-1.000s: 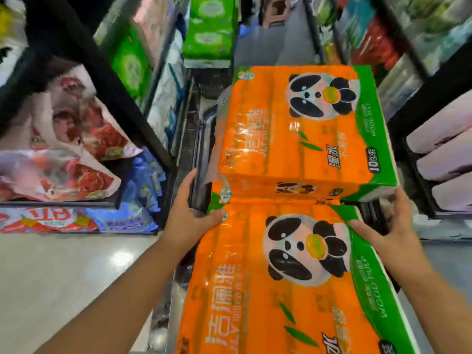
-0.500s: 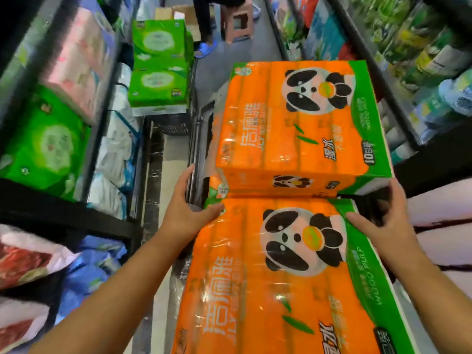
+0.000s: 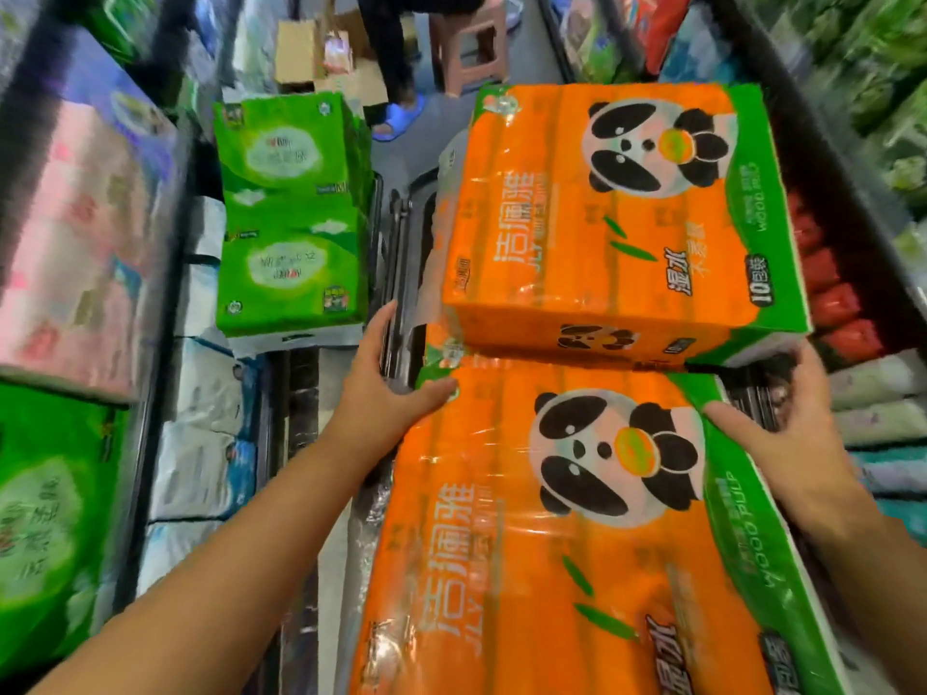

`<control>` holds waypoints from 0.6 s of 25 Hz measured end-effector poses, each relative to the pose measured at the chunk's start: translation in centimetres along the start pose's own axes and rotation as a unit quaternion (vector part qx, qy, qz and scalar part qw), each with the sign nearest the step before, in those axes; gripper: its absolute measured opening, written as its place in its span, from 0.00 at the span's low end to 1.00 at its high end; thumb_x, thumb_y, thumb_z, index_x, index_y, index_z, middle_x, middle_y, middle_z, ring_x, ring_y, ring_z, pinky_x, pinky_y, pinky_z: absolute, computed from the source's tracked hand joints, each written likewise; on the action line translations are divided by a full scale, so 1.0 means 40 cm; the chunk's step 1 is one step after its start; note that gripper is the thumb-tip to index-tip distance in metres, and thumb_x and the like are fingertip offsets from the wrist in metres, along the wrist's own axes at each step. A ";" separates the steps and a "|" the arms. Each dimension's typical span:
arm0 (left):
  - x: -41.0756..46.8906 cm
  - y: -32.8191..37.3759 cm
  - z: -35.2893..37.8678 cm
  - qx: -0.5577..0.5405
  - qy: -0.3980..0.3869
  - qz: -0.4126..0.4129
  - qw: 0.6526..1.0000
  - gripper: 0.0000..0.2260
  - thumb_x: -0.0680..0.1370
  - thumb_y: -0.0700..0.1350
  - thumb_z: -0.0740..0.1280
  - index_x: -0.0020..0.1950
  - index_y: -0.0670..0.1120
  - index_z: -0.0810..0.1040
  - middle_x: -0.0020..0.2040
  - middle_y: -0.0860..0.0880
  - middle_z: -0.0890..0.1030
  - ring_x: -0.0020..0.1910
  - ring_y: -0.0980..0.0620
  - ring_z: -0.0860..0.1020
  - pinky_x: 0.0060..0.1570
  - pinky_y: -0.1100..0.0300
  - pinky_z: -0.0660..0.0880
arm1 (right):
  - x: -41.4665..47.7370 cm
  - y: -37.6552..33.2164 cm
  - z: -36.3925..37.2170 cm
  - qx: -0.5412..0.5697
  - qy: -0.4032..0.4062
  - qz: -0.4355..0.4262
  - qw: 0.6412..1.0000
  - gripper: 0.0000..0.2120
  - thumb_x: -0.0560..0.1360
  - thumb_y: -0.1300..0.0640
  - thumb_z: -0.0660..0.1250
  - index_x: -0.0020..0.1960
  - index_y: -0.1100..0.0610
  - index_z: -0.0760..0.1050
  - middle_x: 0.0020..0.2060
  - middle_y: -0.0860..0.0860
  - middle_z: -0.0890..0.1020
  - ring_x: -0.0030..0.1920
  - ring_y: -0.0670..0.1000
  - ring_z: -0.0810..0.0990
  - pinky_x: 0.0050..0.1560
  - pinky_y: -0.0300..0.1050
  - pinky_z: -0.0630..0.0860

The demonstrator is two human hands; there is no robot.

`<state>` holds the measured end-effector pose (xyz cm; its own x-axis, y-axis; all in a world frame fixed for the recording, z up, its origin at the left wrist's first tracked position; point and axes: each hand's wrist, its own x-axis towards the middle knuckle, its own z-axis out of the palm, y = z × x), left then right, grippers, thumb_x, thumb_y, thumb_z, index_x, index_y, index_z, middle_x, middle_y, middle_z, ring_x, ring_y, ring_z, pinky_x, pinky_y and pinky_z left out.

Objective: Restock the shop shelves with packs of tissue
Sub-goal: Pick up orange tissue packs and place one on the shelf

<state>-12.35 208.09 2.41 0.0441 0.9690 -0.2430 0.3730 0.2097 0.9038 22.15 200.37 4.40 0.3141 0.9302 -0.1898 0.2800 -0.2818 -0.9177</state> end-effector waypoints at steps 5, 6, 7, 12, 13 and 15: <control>0.385 0.015 -0.004 0.001 0.033 -0.036 0.999 0.45 0.63 0.58 0.77 0.74 0.63 0.57 0.76 0.54 0.61 0.74 0.54 0.61 0.71 0.45 0.62 | 0.445 -0.053 0.122 0.000 -0.026 0.004 1.000 0.40 0.68 0.69 0.74 0.73 0.55 0.58 0.54 0.40 0.72 0.45 0.26 0.74 0.53 0.23 0.69; 0.456 0.003 -0.009 -0.003 0.029 -0.042 0.999 0.45 0.63 0.59 0.78 0.74 0.65 0.58 0.76 0.54 0.62 0.74 0.54 0.61 0.71 0.44 0.63 | 0.513 -0.054 0.148 -0.012 -0.032 0.015 0.999 0.39 0.68 0.70 0.74 0.72 0.53 0.58 0.51 0.38 0.71 0.42 0.23 0.73 0.45 0.19 0.68; 0.520 -0.006 -0.014 -0.003 0.028 -0.047 0.999 0.45 0.62 0.60 0.79 0.73 0.65 0.58 0.75 0.54 0.63 0.73 0.54 0.62 0.70 0.44 0.64 | 0.573 -0.050 0.174 -0.023 -0.038 0.016 0.999 0.41 0.67 0.68 0.75 0.72 0.54 0.58 0.51 0.35 0.72 0.42 0.21 0.72 0.41 0.18 0.68; 0.900 -0.081 -0.032 0.009 0.038 -0.058 0.998 0.45 0.63 0.54 0.78 0.75 0.60 0.59 0.72 0.59 0.64 0.70 0.61 0.62 0.68 0.60 0.64 | 0.928 0.009 0.345 -0.018 -0.041 0.021 0.999 0.40 0.61 0.53 0.73 0.68 0.41 0.59 0.53 0.33 0.73 0.48 0.23 0.73 0.49 0.27 0.69; 0.973 -0.106 -0.040 0.007 0.035 -0.056 0.998 0.44 0.63 0.53 0.77 0.75 0.59 0.59 0.71 0.59 0.64 0.69 0.63 0.63 0.67 0.63 0.64 | 0.989 0.018 0.382 -0.031 -0.034 0.015 0.999 0.36 0.61 0.51 0.74 0.64 0.37 0.62 0.53 0.30 0.74 0.50 0.24 0.73 0.51 0.27 0.69; 1.095 -0.156 -0.053 0.011 0.018 -0.045 0.999 0.44 0.64 0.55 0.78 0.75 0.59 0.60 0.72 0.58 0.64 0.70 0.62 0.64 0.70 0.58 0.64 | 1.094 0.052 0.449 -0.036 -0.030 0.015 0.999 0.37 0.59 0.42 0.77 0.64 0.36 0.65 0.57 0.30 0.75 0.57 0.32 0.74 0.58 0.31 0.69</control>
<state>-14.70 249.50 -13.14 -0.0238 0.9503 -0.3103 0.3935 0.2942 0.8709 20.18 244.70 -12.08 0.2687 0.9331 -0.2389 0.3372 -0.3234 -0.8841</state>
